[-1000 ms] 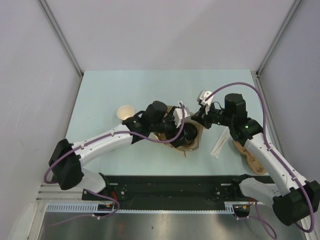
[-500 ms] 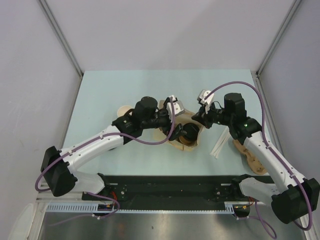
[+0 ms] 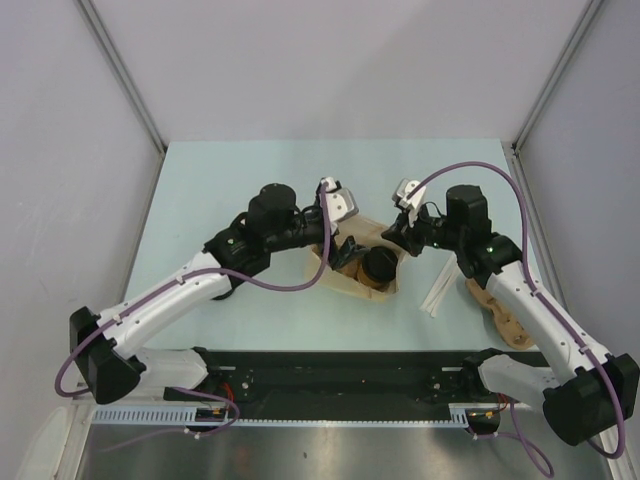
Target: Pack the takeout coffee
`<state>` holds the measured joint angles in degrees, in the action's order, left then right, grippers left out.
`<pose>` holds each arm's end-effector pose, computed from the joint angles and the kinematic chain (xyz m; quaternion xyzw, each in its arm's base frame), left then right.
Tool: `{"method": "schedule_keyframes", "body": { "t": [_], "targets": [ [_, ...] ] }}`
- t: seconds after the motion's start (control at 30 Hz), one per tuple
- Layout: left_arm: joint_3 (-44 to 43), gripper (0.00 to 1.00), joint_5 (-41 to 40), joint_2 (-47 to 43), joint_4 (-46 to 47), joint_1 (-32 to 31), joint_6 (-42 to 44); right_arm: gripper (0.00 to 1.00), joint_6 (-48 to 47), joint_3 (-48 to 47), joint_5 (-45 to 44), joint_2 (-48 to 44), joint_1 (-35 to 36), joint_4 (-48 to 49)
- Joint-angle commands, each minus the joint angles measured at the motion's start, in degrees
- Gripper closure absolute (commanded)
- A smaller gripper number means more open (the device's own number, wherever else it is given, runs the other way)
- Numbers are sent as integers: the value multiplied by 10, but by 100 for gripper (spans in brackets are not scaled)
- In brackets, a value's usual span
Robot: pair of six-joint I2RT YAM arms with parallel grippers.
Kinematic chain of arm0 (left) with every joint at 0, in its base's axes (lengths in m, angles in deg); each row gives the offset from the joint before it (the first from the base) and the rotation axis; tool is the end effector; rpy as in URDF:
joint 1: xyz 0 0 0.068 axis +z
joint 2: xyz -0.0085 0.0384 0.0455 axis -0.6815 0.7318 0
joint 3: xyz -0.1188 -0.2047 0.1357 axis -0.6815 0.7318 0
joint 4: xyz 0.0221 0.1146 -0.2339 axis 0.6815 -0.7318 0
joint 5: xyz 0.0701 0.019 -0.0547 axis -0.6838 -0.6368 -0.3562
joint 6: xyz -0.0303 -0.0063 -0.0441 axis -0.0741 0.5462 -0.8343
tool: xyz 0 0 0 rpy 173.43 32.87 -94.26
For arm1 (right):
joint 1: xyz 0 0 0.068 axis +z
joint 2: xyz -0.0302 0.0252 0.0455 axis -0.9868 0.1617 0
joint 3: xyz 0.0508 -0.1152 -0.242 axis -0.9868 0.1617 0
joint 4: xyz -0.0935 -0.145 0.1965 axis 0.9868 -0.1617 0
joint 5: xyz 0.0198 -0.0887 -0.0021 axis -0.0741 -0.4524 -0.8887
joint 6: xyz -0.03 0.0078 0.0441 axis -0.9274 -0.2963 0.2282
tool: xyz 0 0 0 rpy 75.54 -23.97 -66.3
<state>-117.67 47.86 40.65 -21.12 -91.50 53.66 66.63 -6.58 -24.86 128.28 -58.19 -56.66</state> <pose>0.1824 -0.2258 0.3789 0.4970 0.5999 -0.3185 0.5401 0.2125 0.1104 0.3330 -0.4597 0.6822 0.2552 0.5082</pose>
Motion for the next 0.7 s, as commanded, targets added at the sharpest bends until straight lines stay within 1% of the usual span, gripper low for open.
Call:
{"method": "schedule_keyframes", "body": {
  "t": [0.0, 0.1, 0.17, 0.23, 0.27, 0.3, 0.4, 0.47, 0.6, 0.67],
  "targets": [
    [-60, 0, -53, 1, 9, 28, -28, 91, -5, -15, -23, 10, 1, -16],
    [-82, 0, -69, 9, 18, 41, -51, 87, -3, -20, -31, 14, 2, -12],
    [-100, 0, -67, 14, 18, 48, -63, 87, -2, -23, -33, 17, 3, -11],
    [-113, 0, -70, 16, 15, 49, -67, 83, -1, -27, -34, 19, 3, -9],
    [-116, 1, -72, 18, 15, 50, -72, 79, 2, -29, -35, 20, 3, -8],
    [-119, 0, -77, 18, 12, 51, -75, 71, 3, -31, -35, 21, 3, -7],
    [-133, 0, -91, 23, -3, 62, -100, 58, 9, -39, -38, 23, 3, -3],
    [-141, 0, -98, 26, -16, 72, -116, 55, 11, -47, -42, 25, 5, -1],
    [-140, 1, -108, 21, -25, 86, -123, 41, 23, -68, -47, 30, 6, 3],
    [-135, 1, -112, 18, -25, 96, -123, 37, 29, -77, -51, 30, 8, 4]
  ]
}}
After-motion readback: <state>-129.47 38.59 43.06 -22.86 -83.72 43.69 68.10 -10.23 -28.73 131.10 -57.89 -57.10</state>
